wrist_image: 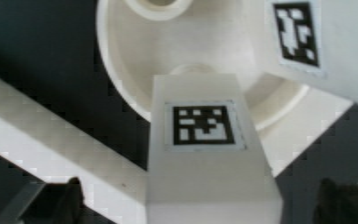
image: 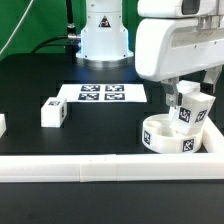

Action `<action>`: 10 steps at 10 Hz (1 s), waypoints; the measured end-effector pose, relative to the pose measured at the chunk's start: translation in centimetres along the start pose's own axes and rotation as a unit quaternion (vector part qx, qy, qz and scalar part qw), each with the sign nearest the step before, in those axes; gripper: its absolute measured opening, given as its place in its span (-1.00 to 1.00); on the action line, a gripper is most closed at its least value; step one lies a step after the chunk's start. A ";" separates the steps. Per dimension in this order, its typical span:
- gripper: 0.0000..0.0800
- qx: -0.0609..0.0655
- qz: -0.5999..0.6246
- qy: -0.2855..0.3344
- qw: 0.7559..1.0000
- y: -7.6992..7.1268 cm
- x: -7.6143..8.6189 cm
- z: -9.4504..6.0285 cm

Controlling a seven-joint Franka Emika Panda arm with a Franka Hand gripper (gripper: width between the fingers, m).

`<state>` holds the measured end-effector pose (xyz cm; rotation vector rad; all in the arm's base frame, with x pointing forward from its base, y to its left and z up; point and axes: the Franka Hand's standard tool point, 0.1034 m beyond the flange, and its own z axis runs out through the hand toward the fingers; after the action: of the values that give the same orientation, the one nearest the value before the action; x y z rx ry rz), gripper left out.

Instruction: Assemble stool

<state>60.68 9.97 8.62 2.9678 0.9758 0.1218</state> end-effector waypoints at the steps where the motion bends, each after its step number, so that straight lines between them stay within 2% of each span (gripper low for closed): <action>1: 0.62 0.000 0.002 -0.001 1.000 0.2 -0.2 0.1; 2: 0.28 0.000 0.004 -0.002 1.000 0.4 -0.4 0.3; 3: 0.28 0.001 0.005 -0.004 1.000 0.5 -0.5 0.5; 4: -0.06 0.001 0.005 -0.004 1.000 0.4 -0.5 0.5; 5: -0.16 0.000 0.006 -0.003 1.000 0.3 -0.5 0.6; 10: -0.16 0.000 0.053 -0.001 0.999 0.4 -0.4 0.6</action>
Offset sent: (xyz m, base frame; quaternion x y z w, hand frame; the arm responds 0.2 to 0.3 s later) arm -0.0031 0.0023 -0.0034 -0.0035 0.0082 0.0028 1.0000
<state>60.61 9.45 8.04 3.0186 0.8192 0.1206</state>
